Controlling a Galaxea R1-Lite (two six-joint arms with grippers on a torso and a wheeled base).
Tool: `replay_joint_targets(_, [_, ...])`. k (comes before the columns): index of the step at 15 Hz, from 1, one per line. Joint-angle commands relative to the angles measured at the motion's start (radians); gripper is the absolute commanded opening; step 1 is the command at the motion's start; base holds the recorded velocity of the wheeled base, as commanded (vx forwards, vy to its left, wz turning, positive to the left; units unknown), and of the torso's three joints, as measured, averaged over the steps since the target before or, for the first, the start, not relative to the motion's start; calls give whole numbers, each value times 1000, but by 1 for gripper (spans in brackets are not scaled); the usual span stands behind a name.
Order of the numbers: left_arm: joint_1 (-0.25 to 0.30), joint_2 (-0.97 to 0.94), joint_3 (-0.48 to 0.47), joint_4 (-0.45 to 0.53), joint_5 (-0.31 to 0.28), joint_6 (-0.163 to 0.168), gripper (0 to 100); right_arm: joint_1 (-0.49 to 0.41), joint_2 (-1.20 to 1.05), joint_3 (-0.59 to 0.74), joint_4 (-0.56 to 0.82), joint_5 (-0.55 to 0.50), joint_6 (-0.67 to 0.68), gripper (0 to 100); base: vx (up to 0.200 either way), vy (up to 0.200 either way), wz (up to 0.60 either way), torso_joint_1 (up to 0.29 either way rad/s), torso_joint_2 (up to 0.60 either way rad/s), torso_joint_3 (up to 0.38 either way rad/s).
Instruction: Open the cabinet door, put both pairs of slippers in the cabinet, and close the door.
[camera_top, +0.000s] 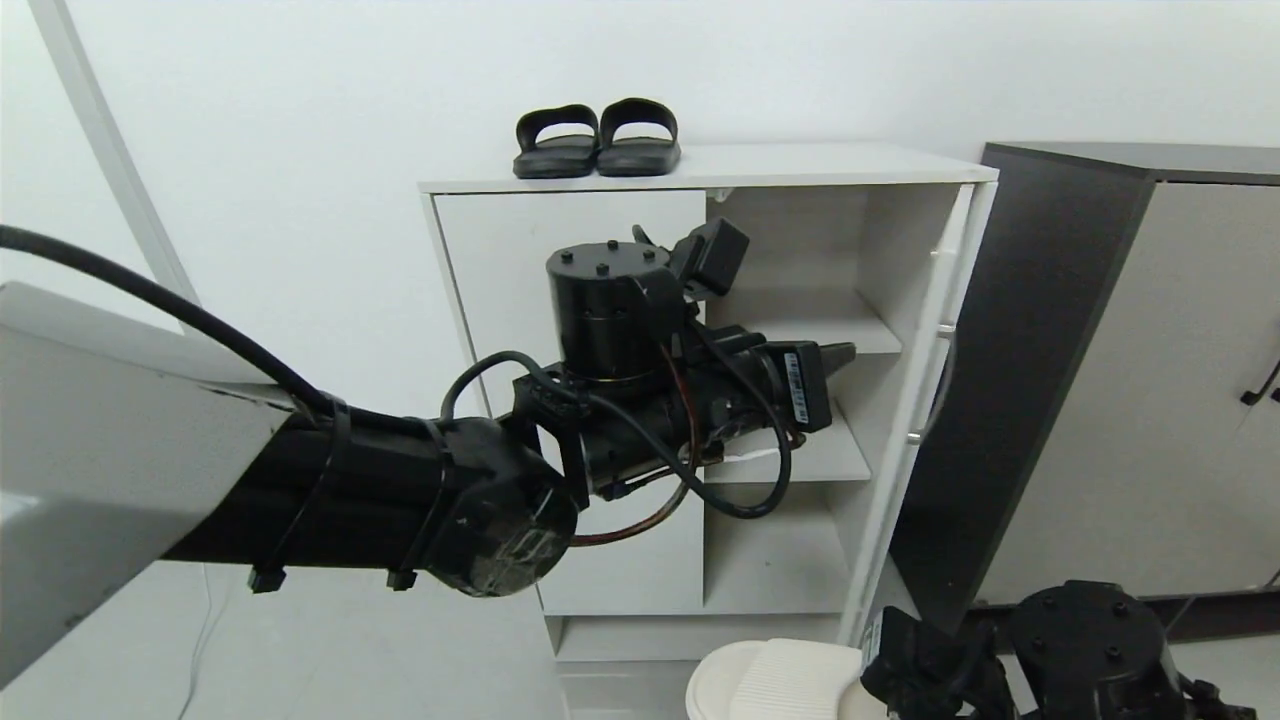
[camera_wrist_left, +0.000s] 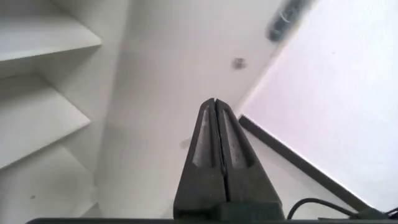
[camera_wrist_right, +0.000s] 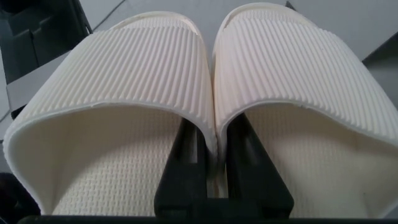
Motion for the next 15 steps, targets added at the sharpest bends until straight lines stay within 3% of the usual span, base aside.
replay_joint_targets(1, [15, -6, 15, -27, 4, -1, 0, -1, 1, -3, -2, 0, -1, 0, 0, 0, 0, 0, 0, 0])
replay_joint_targets(3, [73, -25, 47, -56, 10, 6, 0, -24, 19, -31, -2, -17, 4, 0, 0, 0, 0, 0, 0, 0])
replay_joint_targets(5, [167, -144, 152, -29, 26, 27, 0, -107, 82, -129, -3, -188, 41, 0, 0, 0, 0, 0, 0, 0])
replay_joint_targets(6, [186, -187, 198, -15, 26, 32, 0, -119, 98, -156, -3, -237, 84, 0, 0, 0, 0, 0, 0, 0])
replay_joint_targets(7, [234, -305, 316, 5, 30, 62, 0, -124, 118, -209, -2, -326, 177, 0, 0, 0, 0, 0, 0, 0])
replay_joint_targets(8, [266, -394, 405, 16, 64, 114, 0, -127, 136, -239, -2, -373, 196, 0, 0, 0, 0, 0, 0, 0])
replay_joint_targets(9, [286, -485, 491, 34, 161, 179, 0, -128, 153, -264, 0, -432, 202, 0, 0, 0, 0, 0, 0, 0])
replay_joint_targets(10, [298, -588, 587, 40, 296, 230, 0, -128, 182, -287, -2, -497, 206, 0, 0, 0, 0, 0, 0, 0])
replay_joint_targets(11, [305, -640, 635, 42, 362, 243, 0, -128, 196, -299, -2, -531, 209, 0, 0, 0, 0, 0, 0, 0])
replay_joint_targets(12, [343, -756, 744, 43, 491, 256, 0, -127, 230, -328, -3, -599, 211, 0, 0, 0, 0, 0, 0, 0])
replay_joint_targets(14, [483, -904, 899, 49, 598, 274, 0, -128, 254, -334, -3, -617, 211, 0, 0, 0, 0, 0, 0, 0])
replay_joint_targets(15, [590, -965, 962, 53, 606, 280, 0, -127, 262, -333, -3, -617, 211, 0, 0, 0, 0, 0, 0, 0])
